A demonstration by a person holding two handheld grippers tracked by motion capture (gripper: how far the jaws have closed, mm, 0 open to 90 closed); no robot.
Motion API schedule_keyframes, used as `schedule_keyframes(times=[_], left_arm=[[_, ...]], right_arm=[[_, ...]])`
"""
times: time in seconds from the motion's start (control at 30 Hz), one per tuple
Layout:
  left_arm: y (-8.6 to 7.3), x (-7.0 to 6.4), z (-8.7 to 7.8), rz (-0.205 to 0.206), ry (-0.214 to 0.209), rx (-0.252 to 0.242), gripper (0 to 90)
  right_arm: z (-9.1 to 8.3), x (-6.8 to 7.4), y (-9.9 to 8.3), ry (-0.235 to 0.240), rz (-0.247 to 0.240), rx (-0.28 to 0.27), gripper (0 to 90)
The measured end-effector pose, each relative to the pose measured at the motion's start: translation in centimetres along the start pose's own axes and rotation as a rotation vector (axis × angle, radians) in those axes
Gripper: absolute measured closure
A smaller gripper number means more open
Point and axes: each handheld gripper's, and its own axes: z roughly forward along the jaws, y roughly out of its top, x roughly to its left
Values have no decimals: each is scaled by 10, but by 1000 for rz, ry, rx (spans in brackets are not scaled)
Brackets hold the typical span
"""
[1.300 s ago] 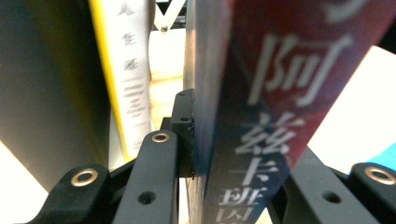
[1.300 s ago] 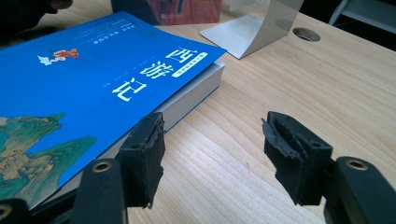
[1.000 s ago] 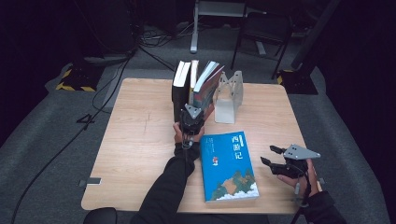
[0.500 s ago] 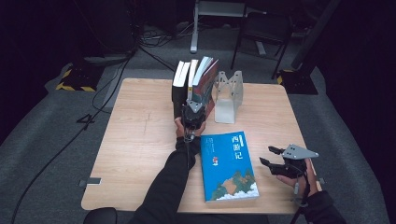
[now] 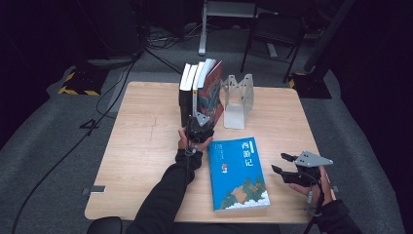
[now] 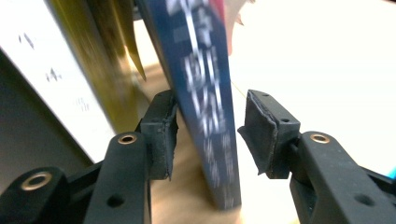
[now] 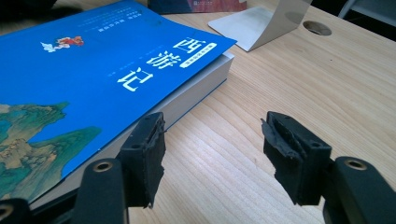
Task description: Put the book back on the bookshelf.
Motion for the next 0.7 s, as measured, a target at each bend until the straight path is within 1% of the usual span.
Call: schedule_keyframes(times=[0.07,0.13,0.2,0.27,0.33,0.37,0.4,0.43,0.47,0.53,0.6,0.7], left_arm=[[-5,1,-4,38,-15,14,601],[-10,2,-5,43,-30,29,632],[-10,4,-5,37,-43,36,643],[-10,5,-4,32,-46,38,649],[-8,2,2,41,-25,45,649],[-7,0,5,34,-15,45,650],[-7,0,5,34,-15,45,650],[-5,-2,11,29,-8,48,649],[-5,-2,11,29,-8,48,648],[-1,-6,18,27,5,51,647],[3,-8,25,34,10,49,641],[8,-10,36,44,19,59,633]], right_arm=[[0,1,0,-3,0,4,387],[0,1,0,0,0,5,387],[1,1,-1,-1,2,9,387],[2,1,-1,2,-1,13,387],[3,2,0,6,-1,11,387],[3,2,0,5,-3,11,387],[3,2,0,5,-3,11,387],[3,2,0,6,-1,10,387],[3,2,0,6,-1,10,387],[3,1,-1,4,-2,10,387],[3,1,-1,6,-3,9,387],[4,1,-1,7,-1,10,387]])
